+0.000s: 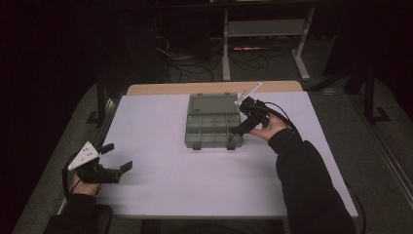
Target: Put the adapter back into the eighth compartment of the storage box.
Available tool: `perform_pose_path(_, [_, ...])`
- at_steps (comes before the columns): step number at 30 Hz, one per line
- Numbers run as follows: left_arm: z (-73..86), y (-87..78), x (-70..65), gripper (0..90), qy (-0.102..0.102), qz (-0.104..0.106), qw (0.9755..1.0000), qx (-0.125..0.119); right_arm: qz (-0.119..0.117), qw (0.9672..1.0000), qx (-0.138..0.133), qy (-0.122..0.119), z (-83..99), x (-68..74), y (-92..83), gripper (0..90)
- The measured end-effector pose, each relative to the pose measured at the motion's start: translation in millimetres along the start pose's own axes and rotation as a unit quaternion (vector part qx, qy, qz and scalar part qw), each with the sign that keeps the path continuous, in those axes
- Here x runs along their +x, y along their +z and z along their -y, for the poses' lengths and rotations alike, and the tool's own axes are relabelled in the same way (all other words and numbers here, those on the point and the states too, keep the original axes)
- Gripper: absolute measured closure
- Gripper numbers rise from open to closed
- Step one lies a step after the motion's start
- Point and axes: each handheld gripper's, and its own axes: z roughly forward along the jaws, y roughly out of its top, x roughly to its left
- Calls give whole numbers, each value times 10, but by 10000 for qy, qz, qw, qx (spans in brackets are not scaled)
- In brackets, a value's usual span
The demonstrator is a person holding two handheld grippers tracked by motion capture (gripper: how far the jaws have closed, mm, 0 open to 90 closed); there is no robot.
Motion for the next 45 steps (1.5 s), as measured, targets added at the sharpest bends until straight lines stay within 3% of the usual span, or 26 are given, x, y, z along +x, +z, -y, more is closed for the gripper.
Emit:
perform_pose_path(8, [-6, 12, -1, 0, 6, 10, 10000, -2, 27, 9999, -80, 108, 72, -8, -83, 0])
perform_pose_path(19, [-8, 18, 2, 0, 8, 8, 10000, 5, 84, 9987, -404, 311, 243, -17, -284, 0])
perform_pose_path(45, [-8, 18, -1, 0, 15, 15, 10000, 6, 198, 9963, -660, 511, 572, -6, -490, 0])
